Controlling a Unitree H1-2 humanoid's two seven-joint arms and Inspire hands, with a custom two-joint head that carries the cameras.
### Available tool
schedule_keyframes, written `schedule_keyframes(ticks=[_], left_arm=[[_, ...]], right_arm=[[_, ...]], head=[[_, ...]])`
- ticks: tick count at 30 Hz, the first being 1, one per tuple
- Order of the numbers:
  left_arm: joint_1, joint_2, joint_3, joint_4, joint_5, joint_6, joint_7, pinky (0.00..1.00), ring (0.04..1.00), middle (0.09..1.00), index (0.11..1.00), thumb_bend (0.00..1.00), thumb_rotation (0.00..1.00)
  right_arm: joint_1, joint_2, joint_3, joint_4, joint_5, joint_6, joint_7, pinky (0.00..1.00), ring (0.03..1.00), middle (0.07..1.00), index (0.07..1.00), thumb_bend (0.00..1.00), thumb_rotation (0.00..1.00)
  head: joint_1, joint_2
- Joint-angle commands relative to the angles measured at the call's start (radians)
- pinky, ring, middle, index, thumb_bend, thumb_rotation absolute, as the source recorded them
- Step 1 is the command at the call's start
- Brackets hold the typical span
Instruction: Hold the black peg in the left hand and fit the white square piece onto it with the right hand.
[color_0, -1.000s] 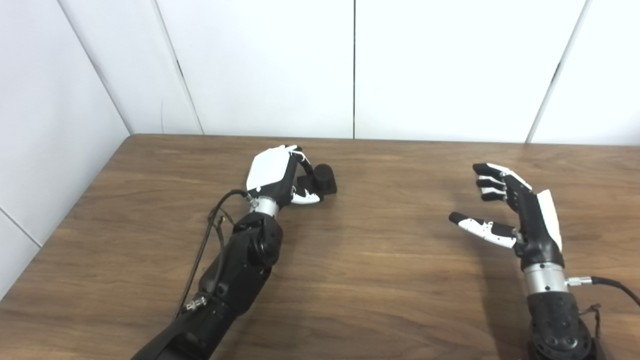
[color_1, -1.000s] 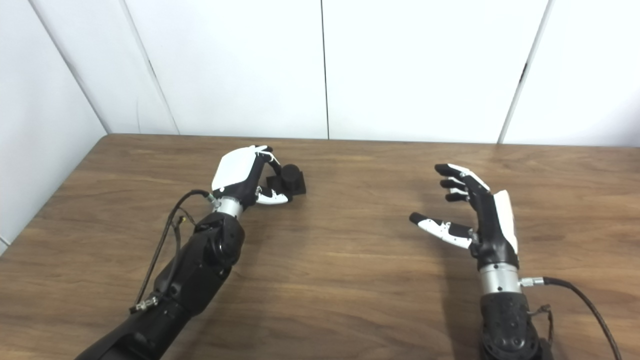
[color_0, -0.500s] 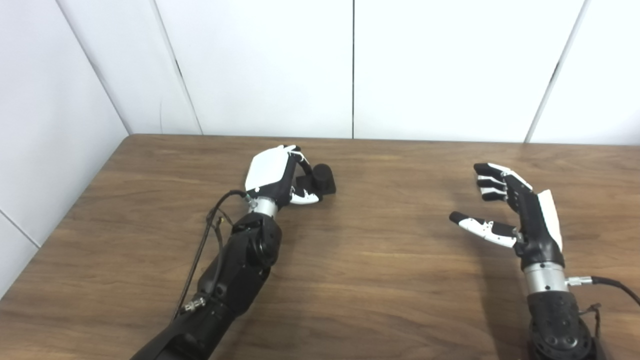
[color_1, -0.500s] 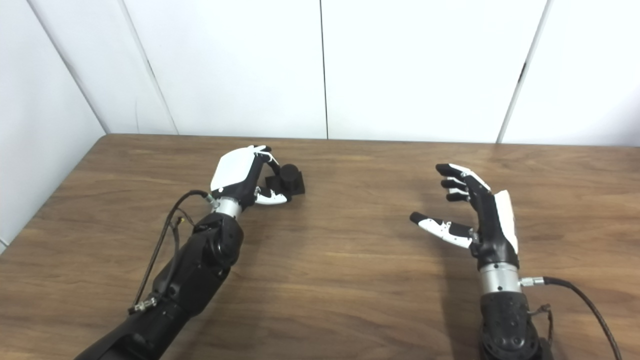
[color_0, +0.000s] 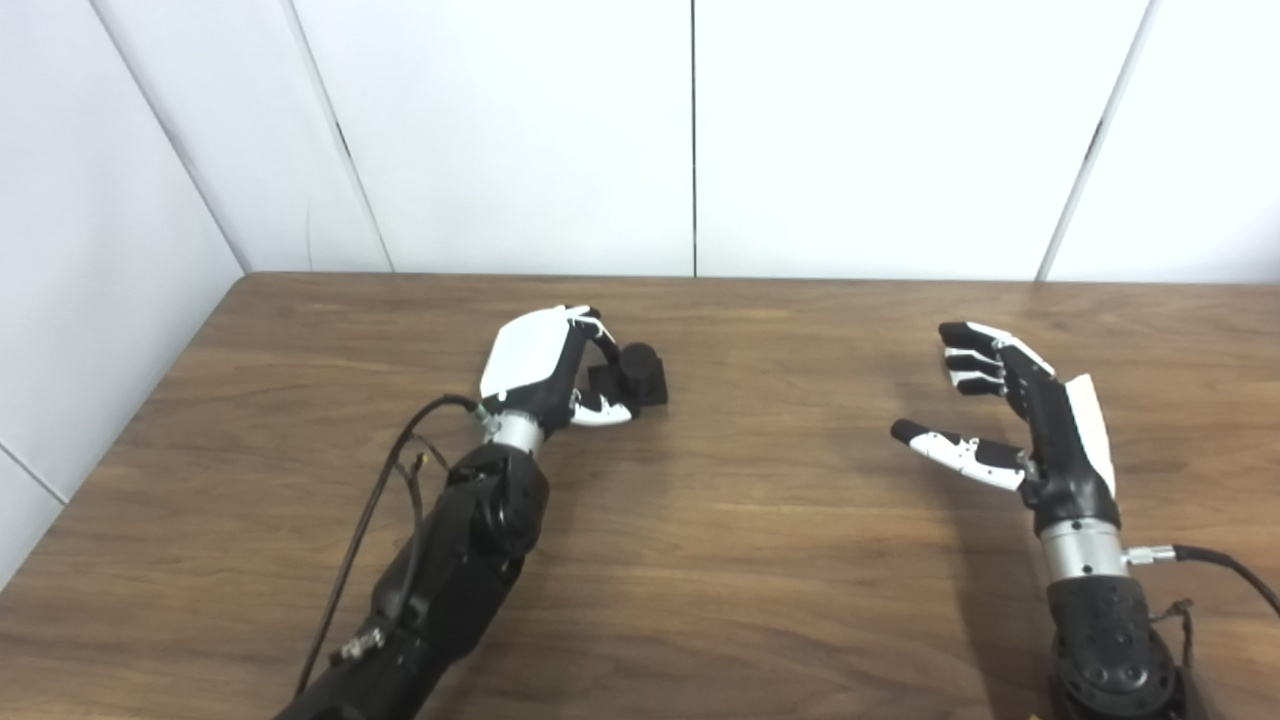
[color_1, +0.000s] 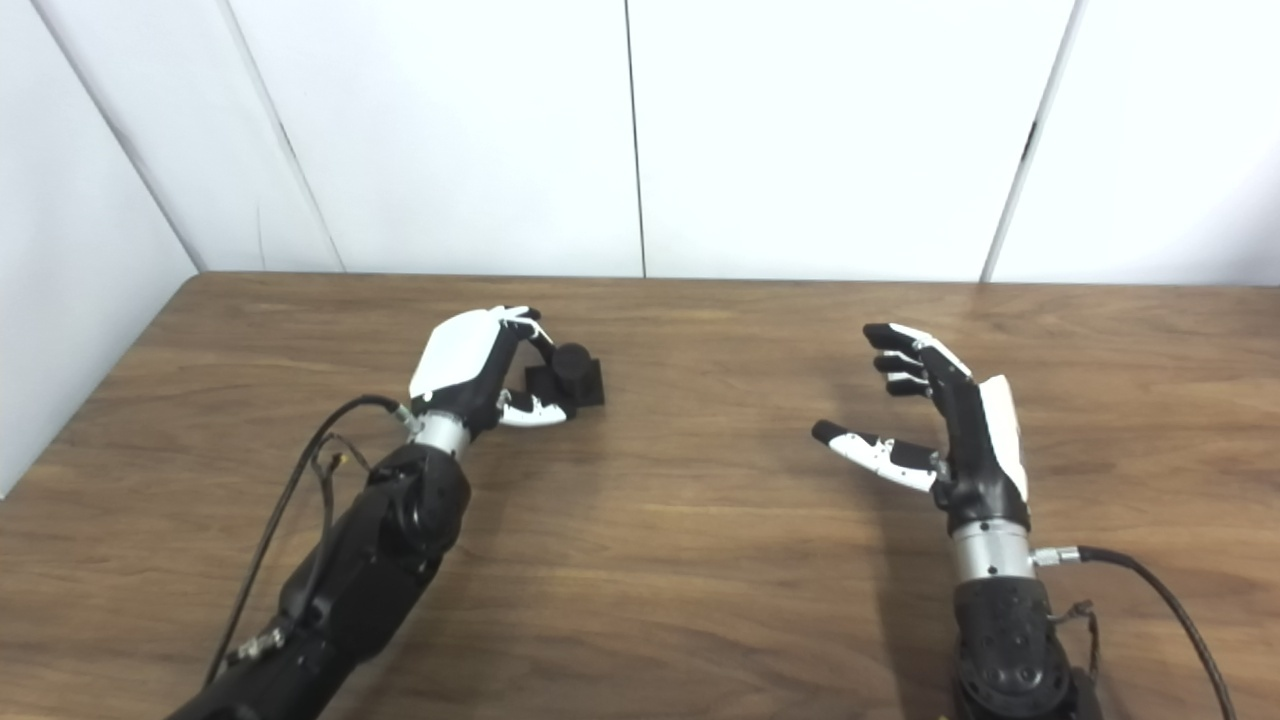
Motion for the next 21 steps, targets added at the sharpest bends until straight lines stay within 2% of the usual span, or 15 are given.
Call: schedule_keyframes(ticks=[1, 8, 21], left_arm=[[0.031, 0.004, -0.024, -0.037, -0.009, 0.006, -0.07, 0.96, 0.934, 0.888, 0.488, 0.51, 0.1], [0.063, 0.006, -0.019, -0.126, -0.028, -0.011, -0.11, 0.93, 0.922, 0.881, 0.487, 0.51, 0.1], [0.113, -0.001, -0.012, -0.238, -0.063, -0.014, -0.186, 0.95, 0.933, 0.887, 0.486, 0.51, 0.1]], right_arm=[[-0.039, -0.007, -0.004, -0.035, -0.004, -0.013, -0.009, 0.66, 0.731, 0.772, 0.745, 0.68, 0.14], [-0.043, -0.005, -0.001, -0.024, -0.004, -0.025, -0.014, 0.64, 0.725, 0.769, 0.741, 0.68, 0.15], [-0.041, 0.002, 0.002, -0.037, -0.002, -0.017, -0.011, 0.63, 0.738, 0.778, 0.74, 0.68, 0.15]], head=[[0.0, 0.001], [-0.006, 0.002], [-0.028, 0.006]])
